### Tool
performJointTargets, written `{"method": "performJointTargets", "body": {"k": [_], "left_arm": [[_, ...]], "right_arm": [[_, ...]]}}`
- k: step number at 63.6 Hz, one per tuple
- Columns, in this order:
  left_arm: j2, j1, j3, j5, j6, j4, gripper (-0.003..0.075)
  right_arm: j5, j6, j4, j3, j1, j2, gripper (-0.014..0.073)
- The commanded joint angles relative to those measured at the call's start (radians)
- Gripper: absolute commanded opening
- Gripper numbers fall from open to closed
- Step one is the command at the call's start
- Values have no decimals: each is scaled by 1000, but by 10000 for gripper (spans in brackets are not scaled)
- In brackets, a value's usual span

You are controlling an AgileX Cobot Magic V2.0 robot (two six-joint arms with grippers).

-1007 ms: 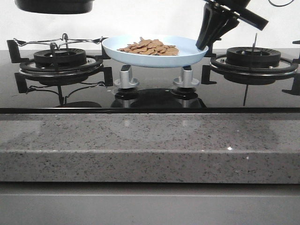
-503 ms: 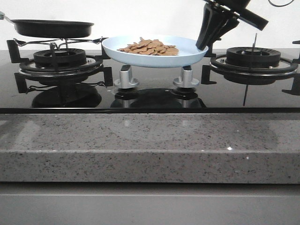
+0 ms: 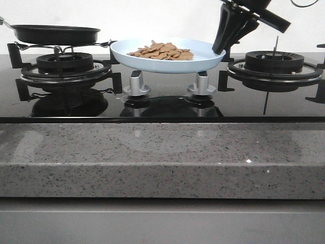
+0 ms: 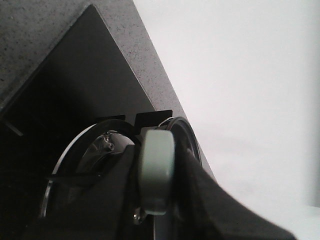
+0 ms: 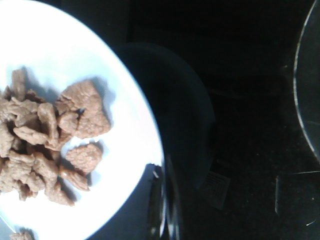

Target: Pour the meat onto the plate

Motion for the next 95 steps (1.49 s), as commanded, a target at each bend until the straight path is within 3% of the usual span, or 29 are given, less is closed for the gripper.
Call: {"method": "performJointTargets", "body": {"k": [1,13,24,31,43,58,66,71,78,95], "left_arm": [[-50,-2,-26,24,2,-52,61],[-50,-2,-26,50,28,-52,210],[-50,-2,-26,78,51,-54,426],[-50,-2,-26,93,49,-54,517],[-50,-2,-26,134,49,-40,529],[-50,2,-26,170,1,129,529],[-52,2,-26,216,-3,138,528],[-52,2,-26,268,-3,142,507],[-52,2,-26,317,-3,142,415],[-79,2,-26,342,9,144,-15]], "right_arm": [[81,-6,27,-22,-1,-70,-27],[81,-6,27,-22,-1,-70,-27],[81,-6,27,-22,-1,-70,-27],[81,-6,27,-22,-1,-70,-27],[81,-6,27,-22,-1,-70,-27],[81,-6,27,-22,-1,-70,-27],[81,-6,27,-22,-1,-70,-27],[81,-6,27,-22,-1,-70,-27],[81,-6,27,-22,-1,-70,-27],[81,-6,27,-22,-1,-70,-27]]}}
